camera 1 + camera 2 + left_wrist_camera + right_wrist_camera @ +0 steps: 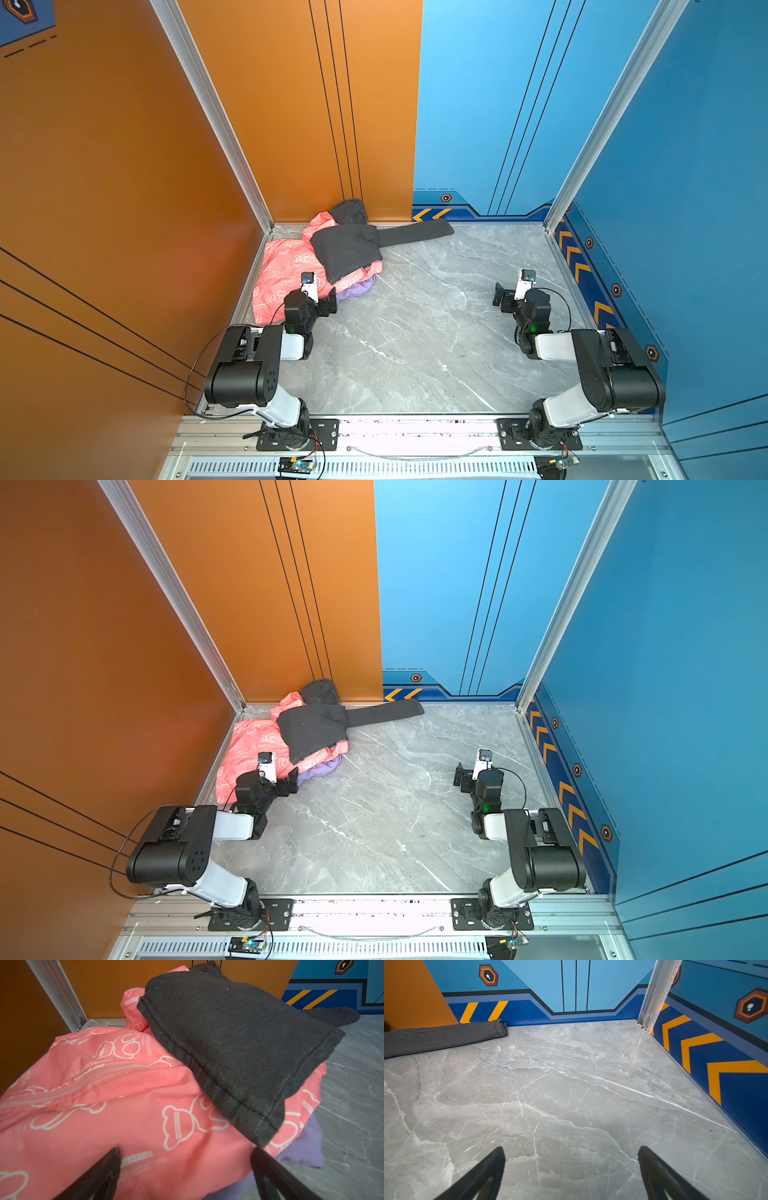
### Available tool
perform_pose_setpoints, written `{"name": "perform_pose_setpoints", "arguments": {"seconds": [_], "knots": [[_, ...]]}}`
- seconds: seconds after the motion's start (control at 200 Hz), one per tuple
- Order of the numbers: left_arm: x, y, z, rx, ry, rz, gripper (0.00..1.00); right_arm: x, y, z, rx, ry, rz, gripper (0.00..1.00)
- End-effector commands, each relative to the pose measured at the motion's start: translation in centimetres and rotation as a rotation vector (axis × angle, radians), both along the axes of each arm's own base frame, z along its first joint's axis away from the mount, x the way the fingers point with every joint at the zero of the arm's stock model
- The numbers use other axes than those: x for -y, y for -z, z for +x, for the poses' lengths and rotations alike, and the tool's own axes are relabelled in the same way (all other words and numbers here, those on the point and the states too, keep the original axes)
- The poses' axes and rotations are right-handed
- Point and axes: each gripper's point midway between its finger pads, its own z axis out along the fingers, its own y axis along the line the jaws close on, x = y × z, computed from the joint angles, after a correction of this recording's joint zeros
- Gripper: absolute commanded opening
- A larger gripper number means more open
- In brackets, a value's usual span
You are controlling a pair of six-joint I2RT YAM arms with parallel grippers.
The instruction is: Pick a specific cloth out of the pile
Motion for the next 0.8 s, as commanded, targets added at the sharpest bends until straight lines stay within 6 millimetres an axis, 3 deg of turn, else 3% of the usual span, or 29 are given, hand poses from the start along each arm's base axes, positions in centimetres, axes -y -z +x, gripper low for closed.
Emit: {"name": "perform_pose_setpoints", "arguments": {"seconds": [0.0,0.16,0.31,0.486,0.626,0.701,0.796], "knots": [[-0.3,-0.3,0.4,0.006,-0.023,0.009,0.98,0.0,0.3,0.2,-0.010,-0.004,0.013,1.00],[-0.9,-0.4,0.3,0.010,-0.057,0.011,0.98,-0.2,0.1,0.3,-0.030,-0.001,-0.004,1.00],[-1.4,-2.0,-0.2,0.029,-0.109,0.039,0.98,-1.4,-1.6,0.5,-0.050,-0.039,-0.047,1.00],[-1.0,-5.7,-1.1,0.047,-0.130,0.088,0.98,-2.9,-4.4,0.8,-0.062,-0.088,-0.094,1.00],[-0.5,-9.2,-1.8,0.033,-0.136,0.105,0.98,-3.8,-7.0,2.8,-0.015,-0.099,-0.060,1.00],[-1.4,-10.6,-2.4,0.018,-0.206,0.071,0.98,-4.2,-7.9,4.0,-0.032,-0.109,-0.048,1.00],[-4.3,-12.0,-4.1,-0.015,-0.424,-0.033,0.98,-4.7,-9.0,4.9,-0.052,-0.108,-0.048,1.00]]}}
